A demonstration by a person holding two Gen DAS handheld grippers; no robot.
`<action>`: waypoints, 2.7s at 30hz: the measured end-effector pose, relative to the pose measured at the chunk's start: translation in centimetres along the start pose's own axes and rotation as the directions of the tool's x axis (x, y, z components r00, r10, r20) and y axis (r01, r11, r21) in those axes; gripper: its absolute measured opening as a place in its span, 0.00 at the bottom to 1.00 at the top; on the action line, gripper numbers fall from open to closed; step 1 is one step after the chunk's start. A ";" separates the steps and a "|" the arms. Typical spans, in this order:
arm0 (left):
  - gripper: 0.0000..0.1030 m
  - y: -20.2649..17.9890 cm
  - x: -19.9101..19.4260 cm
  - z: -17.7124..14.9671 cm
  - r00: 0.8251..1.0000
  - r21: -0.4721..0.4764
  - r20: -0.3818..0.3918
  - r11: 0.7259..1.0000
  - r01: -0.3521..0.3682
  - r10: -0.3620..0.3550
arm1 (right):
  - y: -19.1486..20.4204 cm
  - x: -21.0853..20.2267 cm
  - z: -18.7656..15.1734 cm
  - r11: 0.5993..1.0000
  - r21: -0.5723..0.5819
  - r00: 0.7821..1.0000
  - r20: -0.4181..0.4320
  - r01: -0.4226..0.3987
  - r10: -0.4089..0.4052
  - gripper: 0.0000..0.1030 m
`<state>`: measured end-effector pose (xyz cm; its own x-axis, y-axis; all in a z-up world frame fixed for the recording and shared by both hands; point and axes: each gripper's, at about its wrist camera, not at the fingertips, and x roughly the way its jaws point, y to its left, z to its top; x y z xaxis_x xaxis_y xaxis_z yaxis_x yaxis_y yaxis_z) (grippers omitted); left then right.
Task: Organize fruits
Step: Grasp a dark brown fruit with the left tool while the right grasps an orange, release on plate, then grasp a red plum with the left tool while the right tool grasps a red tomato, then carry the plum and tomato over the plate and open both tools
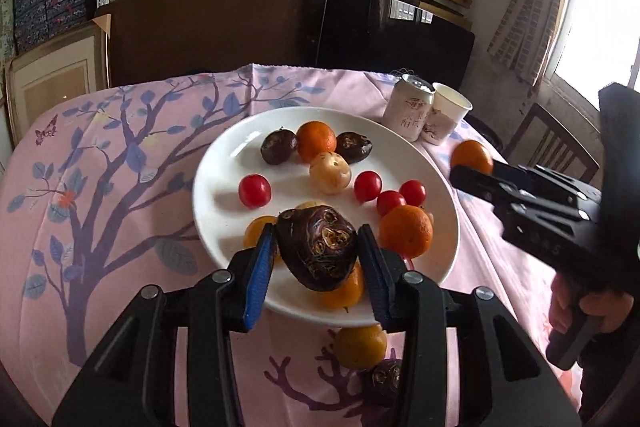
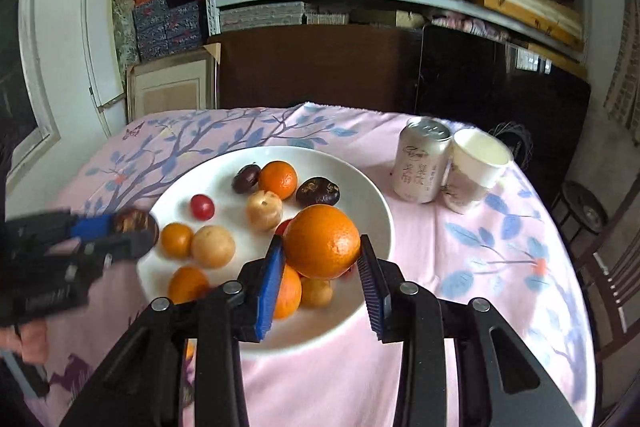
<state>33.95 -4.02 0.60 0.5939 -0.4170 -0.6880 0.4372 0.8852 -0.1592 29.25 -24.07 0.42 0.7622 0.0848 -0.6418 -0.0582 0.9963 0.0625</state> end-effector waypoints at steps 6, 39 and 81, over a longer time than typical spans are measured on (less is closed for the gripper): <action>0.41 0.0 2.0 -0.9 0.999 0.006 -0.024 1.000 -0.025 0.025 | -1.8 6.0 2.0 0.994 0.102 0.998 -0.058 -0.029 0.035 0.46; 0.90 -6.2 -3.2 -15.1 0.984 0.207 -0.168 0.978 -0.026 0.061 | 9.2 -1.6 -10.8 0.955 0.019 0.891 -0.353 -0.297 0.284 0.66; 0.37 -2.0 -7.3 -15.5 0.988 0.135 -0.154 0.991 0.020 0.002 | 9.1 -4.8 -12.3 0.972 -0.133 0.966 -0.201 -0.193 0.165 0.28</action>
<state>18.25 0.47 -5.06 0.4832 -0.3788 -0.7893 0.5361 0.8408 -0.0752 17.19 -15.31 -5.32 0.5969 0.2479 -0.7630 -0.2898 0.9535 0.0831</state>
